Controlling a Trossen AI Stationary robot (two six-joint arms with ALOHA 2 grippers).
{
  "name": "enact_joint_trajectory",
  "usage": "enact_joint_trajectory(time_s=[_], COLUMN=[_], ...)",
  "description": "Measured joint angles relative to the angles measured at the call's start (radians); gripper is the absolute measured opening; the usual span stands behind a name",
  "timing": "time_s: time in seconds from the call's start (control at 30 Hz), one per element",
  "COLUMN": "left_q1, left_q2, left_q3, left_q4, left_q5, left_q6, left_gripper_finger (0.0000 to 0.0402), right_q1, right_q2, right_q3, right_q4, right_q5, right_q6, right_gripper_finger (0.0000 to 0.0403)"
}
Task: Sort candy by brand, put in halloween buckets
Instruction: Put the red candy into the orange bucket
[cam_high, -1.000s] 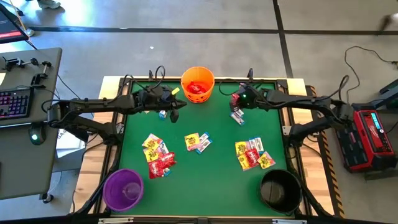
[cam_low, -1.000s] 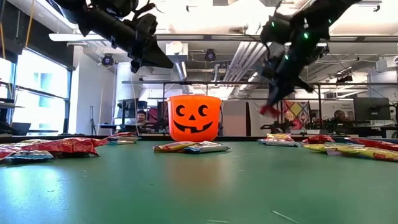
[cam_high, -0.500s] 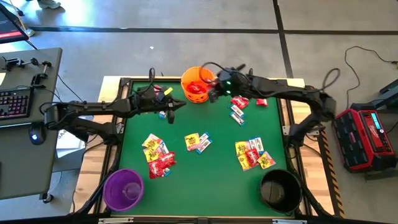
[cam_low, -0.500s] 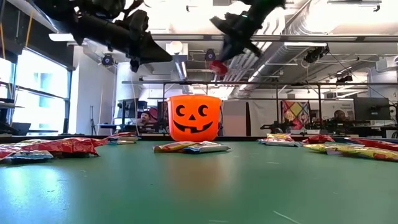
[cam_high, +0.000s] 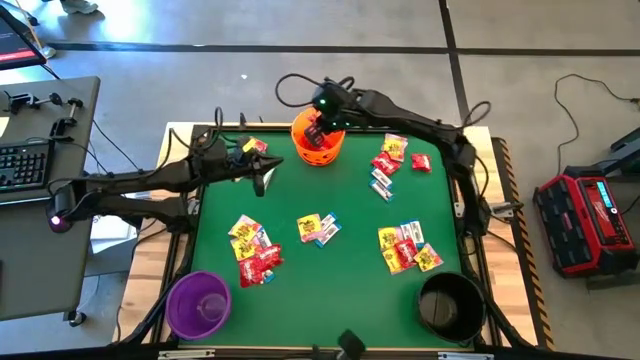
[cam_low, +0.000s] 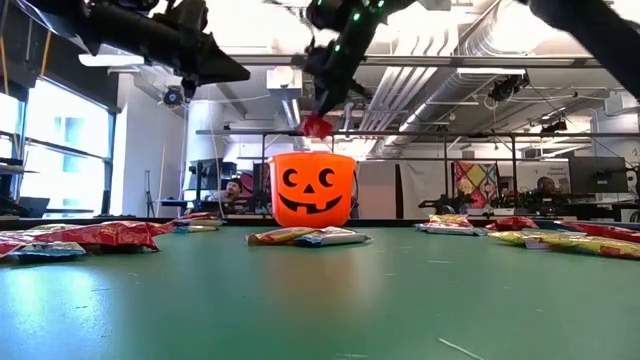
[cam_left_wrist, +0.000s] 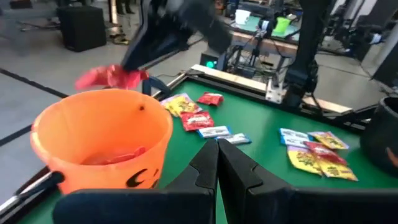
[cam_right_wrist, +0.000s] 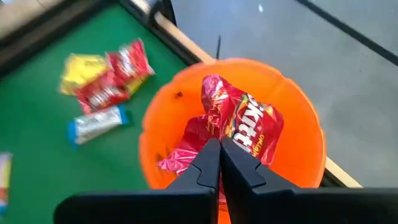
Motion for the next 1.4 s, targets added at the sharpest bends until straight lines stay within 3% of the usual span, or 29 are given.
enact_joint_trajectory(time_s=[0.4, 0.77, 1.17, 1.27, 1.4], left_q1=[0.0, 0.0, -0.001, -0.001, -0.001], left_q2=[-0.037, -0.037, -0.037, -0.037, -0.037], left_q3=[0.0, 0.0, 0.0, 0.0, 0.0], left_q4=[-0.029, -0.028, -0.084, -0.086, -0.088], left_q5=[-0.023, -0.023, -0.023, -0.023, -0.022], left_q6=[0.002, 0.001, 0.011, 0.011, 0.019], left_gripper_finger=[0.0, 0.0, 0.0, 0.0, 0.0], right_q1=[-0.047, -0.051, -0.051, -0.046, -0.024], right_q2=[0.207, 0.271, 0.22, 0.171, 0.108], right_q3=[0.049, 0.049, 0.048, 0.048, 0.048], right_q4=[0.015, 0.081, 0.059, 0.051, 0.054], right_q5=[-0.062, -0.066, -0.069, -0.061, -0.021], right_q6=[-0.033, -0.024, -0.051, -0.064, -0.089], right_gripper_finger=[0.0, 0.0003, 0.0119, 0.0111, 0.0049])
